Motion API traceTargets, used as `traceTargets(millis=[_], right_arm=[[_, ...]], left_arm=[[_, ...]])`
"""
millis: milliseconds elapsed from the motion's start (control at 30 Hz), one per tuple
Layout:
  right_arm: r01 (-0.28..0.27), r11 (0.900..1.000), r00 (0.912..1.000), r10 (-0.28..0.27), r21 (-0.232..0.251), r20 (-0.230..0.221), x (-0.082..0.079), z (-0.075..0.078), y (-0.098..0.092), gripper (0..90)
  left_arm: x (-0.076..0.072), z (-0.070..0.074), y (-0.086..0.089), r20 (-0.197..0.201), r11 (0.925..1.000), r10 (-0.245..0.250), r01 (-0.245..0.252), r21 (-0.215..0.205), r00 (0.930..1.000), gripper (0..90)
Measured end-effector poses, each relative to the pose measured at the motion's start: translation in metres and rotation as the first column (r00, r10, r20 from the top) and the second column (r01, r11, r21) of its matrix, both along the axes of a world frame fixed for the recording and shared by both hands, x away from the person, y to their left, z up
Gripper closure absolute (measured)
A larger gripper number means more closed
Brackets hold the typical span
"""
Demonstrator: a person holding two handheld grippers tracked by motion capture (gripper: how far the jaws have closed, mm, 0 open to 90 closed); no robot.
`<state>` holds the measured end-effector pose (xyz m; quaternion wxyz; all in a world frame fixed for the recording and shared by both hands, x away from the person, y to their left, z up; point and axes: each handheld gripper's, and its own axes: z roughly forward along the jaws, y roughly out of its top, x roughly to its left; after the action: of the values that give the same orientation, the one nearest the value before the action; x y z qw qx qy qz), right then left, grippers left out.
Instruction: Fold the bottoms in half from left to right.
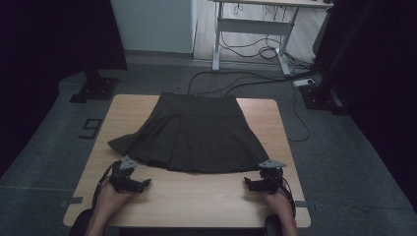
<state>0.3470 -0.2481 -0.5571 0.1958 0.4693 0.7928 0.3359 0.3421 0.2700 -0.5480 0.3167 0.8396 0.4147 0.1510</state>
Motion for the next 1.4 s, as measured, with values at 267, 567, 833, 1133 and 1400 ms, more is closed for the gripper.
traceTargets(millis=[267, 567, 833, 1133, 1400], right_arm=[[-0.001, 1.000, 1.0000, 0.001, 0.000, -0.002, 0.000, 0.000, 0.000, 0.0], [0.003, 1.000, 0.9995, -0.003, -0.013, -0.031, 0.000, 0.003, 0.001, 0.1], [0.004, 1.000, 0.9999, -0.004, 0.019, 0.013, -0.002, 0.024, 0.007, 3.6], [-0.016, 0.998, 0.9998, 0.015, 0.057, 0.014, 0.023, 0.046, 0.039, 14.1], [0.014, 1.000, 0.9989, -0.014, 0.006, -0.045, 0.038, 0.031, 0.054, 43.5]], left_arm=[[0.002, 0.000, 0.000, 0.001, 1.0000, -0.002, 0.002, 0.000, 1.0000, 0.0], [0.005, 0.008, 0.002, 0.001, 0.9997, 0.025, -0.025, 0.006, 0.9997, 3.1], [0.018, 0.034, 0.027, 0.069, 0.9973, 0.071, -0.070, -0.022, 0.9951, 9.1], [0.073, 0.053, 0.066, 0.096, 0.9839, 0.178, -0.177, -0.019, 0.9793, 23.7], [0.097, 0.022, 0.068, 0.026, 0.9803, 0.193, -0.194, 0.039, 0.9809, 60.4]])
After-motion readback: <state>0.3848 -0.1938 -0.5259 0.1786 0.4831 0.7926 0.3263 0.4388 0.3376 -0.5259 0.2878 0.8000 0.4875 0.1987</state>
